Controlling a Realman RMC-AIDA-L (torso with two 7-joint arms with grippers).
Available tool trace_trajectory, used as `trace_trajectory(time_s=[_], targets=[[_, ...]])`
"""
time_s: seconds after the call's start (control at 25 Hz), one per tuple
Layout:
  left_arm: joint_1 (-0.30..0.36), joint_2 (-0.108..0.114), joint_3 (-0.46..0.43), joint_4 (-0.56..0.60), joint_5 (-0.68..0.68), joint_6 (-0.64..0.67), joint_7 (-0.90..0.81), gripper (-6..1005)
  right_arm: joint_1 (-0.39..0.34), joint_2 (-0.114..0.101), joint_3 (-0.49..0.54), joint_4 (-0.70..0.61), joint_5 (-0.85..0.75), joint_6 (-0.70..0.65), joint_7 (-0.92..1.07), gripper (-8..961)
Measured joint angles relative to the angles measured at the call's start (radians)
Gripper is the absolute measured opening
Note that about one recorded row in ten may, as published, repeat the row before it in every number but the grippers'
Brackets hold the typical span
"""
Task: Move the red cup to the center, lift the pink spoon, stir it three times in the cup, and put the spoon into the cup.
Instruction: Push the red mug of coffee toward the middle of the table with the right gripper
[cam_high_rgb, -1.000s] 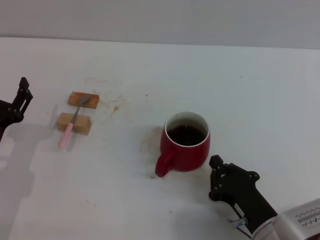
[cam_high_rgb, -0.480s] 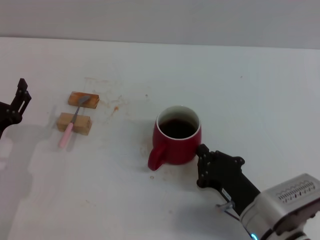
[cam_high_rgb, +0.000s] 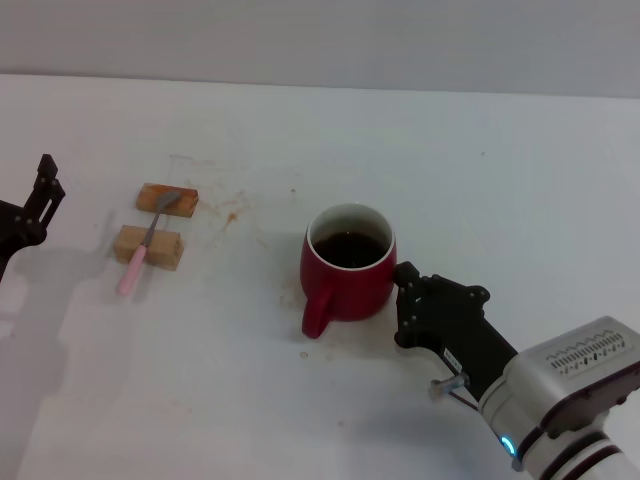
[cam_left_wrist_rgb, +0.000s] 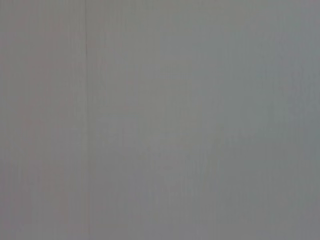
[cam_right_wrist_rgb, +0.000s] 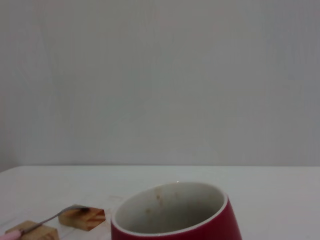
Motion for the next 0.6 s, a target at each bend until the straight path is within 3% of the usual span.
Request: trace_trajectory(time_s=[0.4,0.6], targets=[[-0.004,0.0,0.001,0.0,0.0,-0.005,0.0,815,-0.067,0.0,0.002,0.02,-0.102,0.001,0.0,1],[-0.009,0.0,0.003,0.0,0.0,-0.006,0.0,815,-0.058,0.0,0.005,0.024,-0.107,0.002,0.0,1]])
